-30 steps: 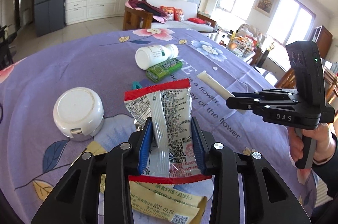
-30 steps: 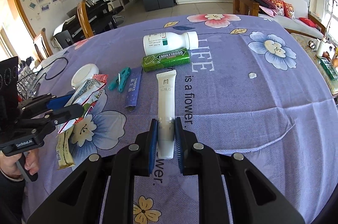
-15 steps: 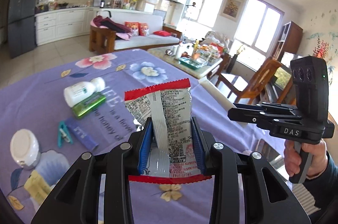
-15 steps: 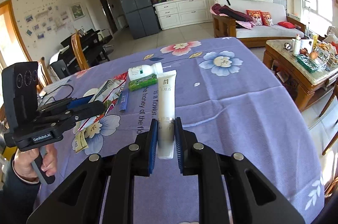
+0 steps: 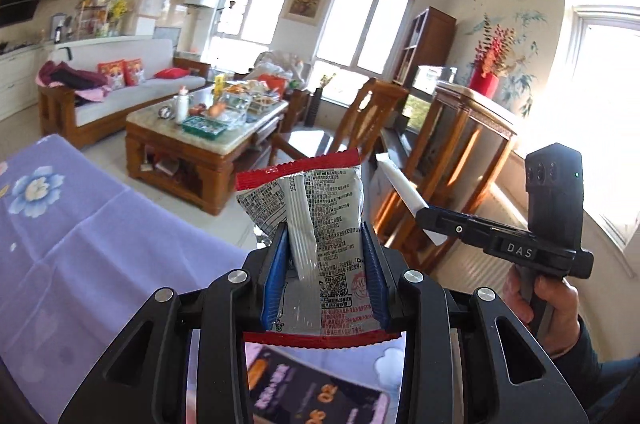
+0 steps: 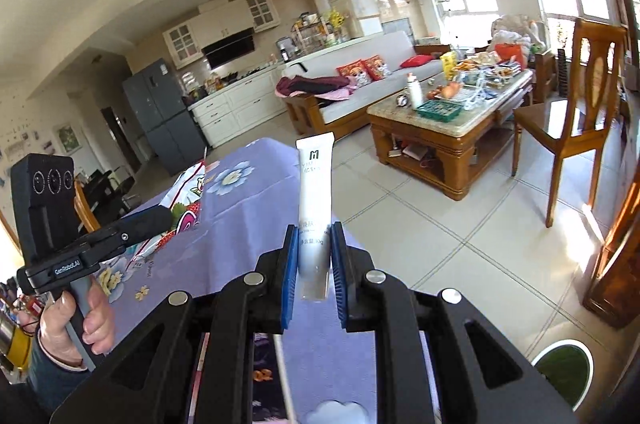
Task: Collect trash
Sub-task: 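Carry the snack wrapper and lotion tube with both grippers over the bin, then open both grippers to drop the wrapper and tube into the bin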
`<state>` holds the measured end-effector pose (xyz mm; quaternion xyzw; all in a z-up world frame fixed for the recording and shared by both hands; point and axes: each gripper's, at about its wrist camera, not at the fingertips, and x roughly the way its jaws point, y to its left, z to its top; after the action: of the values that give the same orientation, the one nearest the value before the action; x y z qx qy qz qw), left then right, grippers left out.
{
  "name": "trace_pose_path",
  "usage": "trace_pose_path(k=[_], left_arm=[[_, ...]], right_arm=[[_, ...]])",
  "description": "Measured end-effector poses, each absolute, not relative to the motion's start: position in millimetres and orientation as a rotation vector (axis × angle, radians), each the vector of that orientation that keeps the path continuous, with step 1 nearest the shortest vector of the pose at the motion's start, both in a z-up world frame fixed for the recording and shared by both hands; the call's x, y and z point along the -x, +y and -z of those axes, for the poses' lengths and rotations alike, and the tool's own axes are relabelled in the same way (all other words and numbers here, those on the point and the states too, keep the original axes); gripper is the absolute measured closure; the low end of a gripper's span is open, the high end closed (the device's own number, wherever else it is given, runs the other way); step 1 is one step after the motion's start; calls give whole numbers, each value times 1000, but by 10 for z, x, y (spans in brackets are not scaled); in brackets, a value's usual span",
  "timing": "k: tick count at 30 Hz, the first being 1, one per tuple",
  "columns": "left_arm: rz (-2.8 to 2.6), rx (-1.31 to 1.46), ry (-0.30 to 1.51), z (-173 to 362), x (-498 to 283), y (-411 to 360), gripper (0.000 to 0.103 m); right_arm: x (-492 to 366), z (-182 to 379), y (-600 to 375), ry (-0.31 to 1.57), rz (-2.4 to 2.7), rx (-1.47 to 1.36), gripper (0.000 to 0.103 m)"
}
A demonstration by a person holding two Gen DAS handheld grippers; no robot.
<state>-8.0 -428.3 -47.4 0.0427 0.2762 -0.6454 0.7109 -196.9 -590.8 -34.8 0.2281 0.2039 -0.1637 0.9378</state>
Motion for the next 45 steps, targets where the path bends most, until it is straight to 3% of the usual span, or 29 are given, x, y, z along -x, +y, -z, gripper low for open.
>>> trace_pose_path(k=[8, 15, 25, 31, 34, 41, 45], left_arm=[[1705, -117, 741, 933, 1581, -5780, 68], [1833, -177, 932, 1923, 2585, -6971, 68], [1760, -329, 1217, 3932, 2964, -8362, 68], [1698, -409, 1338, 4736, 2915, -8720, 67], [1687, -468, 1328, 4935, 2982, -8827, 61], [1675, -562, 1238, 5008, 3162, -8925, 27], [1662, -588, 1159, 4801, 3217, -8882, 24]], right_arm=[[3515, 1009, -7093, 443, 657, -587, 87], [4278, 2129, -7756, 526, 834, -772, 87], [4854, 3750, -8240, 683, 949, -990, 87], [4890, 4370, -8367, 776, 975, -1061, 87], [4883, 4540, -8413, 805, 984, -1084, 87], [4866, 4761, -8455, 839, 987, -1128, 82], [4919, 4729, -8430, 822, 1017, -1126, 82]])
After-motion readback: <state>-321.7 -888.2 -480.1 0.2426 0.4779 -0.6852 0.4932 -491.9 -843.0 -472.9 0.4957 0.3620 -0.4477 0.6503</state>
